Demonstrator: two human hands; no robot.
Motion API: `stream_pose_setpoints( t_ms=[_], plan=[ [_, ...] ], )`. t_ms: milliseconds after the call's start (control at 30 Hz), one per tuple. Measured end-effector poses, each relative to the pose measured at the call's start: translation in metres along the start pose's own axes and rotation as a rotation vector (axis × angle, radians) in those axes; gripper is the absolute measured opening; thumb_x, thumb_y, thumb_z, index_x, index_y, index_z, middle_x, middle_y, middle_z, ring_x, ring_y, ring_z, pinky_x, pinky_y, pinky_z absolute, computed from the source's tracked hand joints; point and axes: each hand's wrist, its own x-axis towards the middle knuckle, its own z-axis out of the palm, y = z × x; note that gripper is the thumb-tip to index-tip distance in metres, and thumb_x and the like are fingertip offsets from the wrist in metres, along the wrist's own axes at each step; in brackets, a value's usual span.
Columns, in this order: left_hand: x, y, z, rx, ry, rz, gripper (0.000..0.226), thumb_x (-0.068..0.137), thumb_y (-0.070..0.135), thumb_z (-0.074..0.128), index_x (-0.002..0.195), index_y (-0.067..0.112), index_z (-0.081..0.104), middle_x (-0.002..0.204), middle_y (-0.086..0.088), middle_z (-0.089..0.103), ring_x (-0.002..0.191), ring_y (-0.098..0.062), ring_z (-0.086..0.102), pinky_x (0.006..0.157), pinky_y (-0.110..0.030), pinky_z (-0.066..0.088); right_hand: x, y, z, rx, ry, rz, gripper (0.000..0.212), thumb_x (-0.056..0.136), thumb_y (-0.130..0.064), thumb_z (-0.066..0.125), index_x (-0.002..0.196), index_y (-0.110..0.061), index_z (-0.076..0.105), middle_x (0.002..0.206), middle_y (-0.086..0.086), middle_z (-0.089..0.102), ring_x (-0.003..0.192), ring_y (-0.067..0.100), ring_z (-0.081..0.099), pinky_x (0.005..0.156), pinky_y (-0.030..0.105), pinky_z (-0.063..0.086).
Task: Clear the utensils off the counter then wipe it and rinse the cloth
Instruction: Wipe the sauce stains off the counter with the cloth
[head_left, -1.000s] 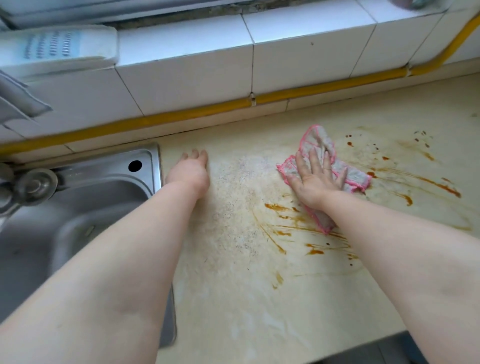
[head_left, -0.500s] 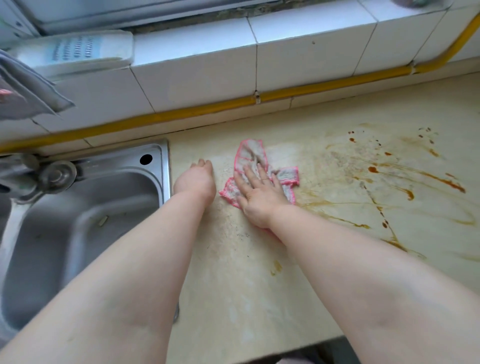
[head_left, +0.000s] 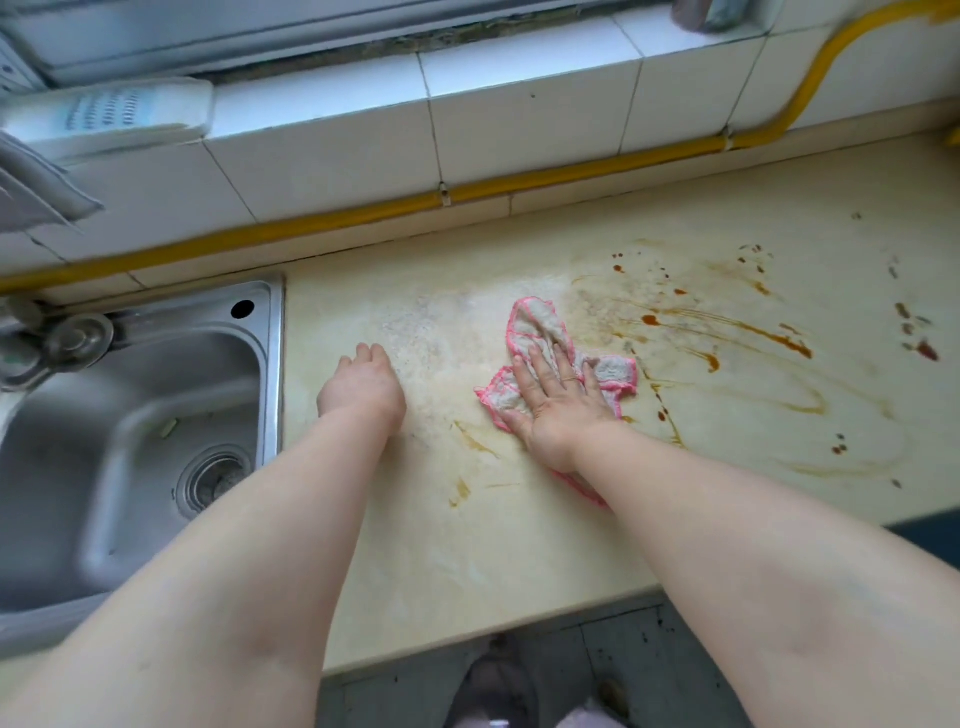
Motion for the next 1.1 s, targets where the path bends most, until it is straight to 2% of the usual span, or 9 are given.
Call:
stream_pose_setpoints(
  t_ms=[333, 567, 700, 767, 900, 1100],
  plan=[
    [-0.058, 0.046, 0.016, 0.016, -0.043, -0.060, 0.056, 0.094, 0.003, 0.027, 0.149, 0.005, 0.020, 0.155, -0.007, 0.023, 0.137, -0.029, 0.032, 0.100, -0.042, 0.040, -0.070, 0.084, 0.023, 0.038, -0.042, 0.122, 0.070, 0.098, -0.057, 0.012, 0.149, -0.026, -0.023, 0.154, -0.004, -0.034, 0.143, 0.022, -0.030, 0.116, 0.047, -0.017],
    [-0.088, 0.055, 0.017, -0.035, -0.042, -0.029, 0.057, 0.092, 0.001, 0.032, 0.148, 0.007, 0.023, 0.157, -0.005, 0.021, 0.139, -0.027, 0.029, 0.104, -0.041, 0.037, -0.103, 0.105, 0.040, 0.080, -0.041, 0.205, 0.068, 0.098, -0.057, 0.010, 0.148, -0.026, -0.024, 0.153, -0.002, -0.036, 0.142, 0.024, -0.032, 0.115, 0.049, -0.019],
    [-0.101, 0.047, 0.014, -0.159, -0.001, -0.030, 0.042, 0.090, -0.001, 0.032, 0.129, 0.011, 0.044, 0.136, -0.010, 0.048, 0.125, -0.030, 0.046, 0.091, -0.039, 0.041, -0.108, 0.092, 0.042, 0.129, -0.017, 0.249, 0.068, 0.098, -0.057, 0.011, 0.149, -0.027, -0.022, 0.153, -0.001, -0.035, 0.141, 0.026, -0.034, 0.112, 0.050, -0.021],
    [-0.107, 0.040, 0.012, -0.283, 0.049, -0.103, 0.045, 0.093, 0.002, 0.032, 0.134, 0.014, 0.046, 0.133, -0.012, 0.054, 0.122, -0.031, 0.049, 0.089, -0.038, 0.042, -0.105, 0.078, 0.041, 0.134, -0.014, 0.245, 0.068, 0.098, -0.058, 0.012, 0.149, -0.028, -0.021, 0.153, -0.002, -0.036, 0.140, 0.026, -0.035, 0.113, 0.051, -0.021],
    [-0.115, 0.018, 0.014, -0.519, 0.177, -0.177, 0.051, 0.096, 0.003, 0.029, 0.144, 0.018, 0.042, 0.139, -0.009, 0.052, 0.126, -0.031, 0.047, 0.094, -0.037, 0.041, -0.088, 0.028, 0.039, 0.119, -0.006, 0.152, 0.068, 0.098, -0.058, 0.013, 0.149, -0.029, -0.021, 0.153, -0.002, -0.035, 0.140, 0.027, -0.036, 0.110, 0.051, -0.024],
    [-0.105, -0.029, 0.014, -0.634, 0.224, -0.183, 0.062, 0.092, 0.001, 0.030, 0.149, 0.026, 0.037, 0.149, -0.001, 0.044, 0.134, -0.026, 0.042, 0.102, -0.034, 0.037, -0.055, -0.041, 0.033, 0.091, 0.012, 0.043, 0.069, 0.098, -0.056, 0.017, 0.151, -0.027, -0.017, 0.156, -0.002, -0.030, 0.142, 0.026, -0.033, 0.112, 0.052, -0.022]
  ],
)
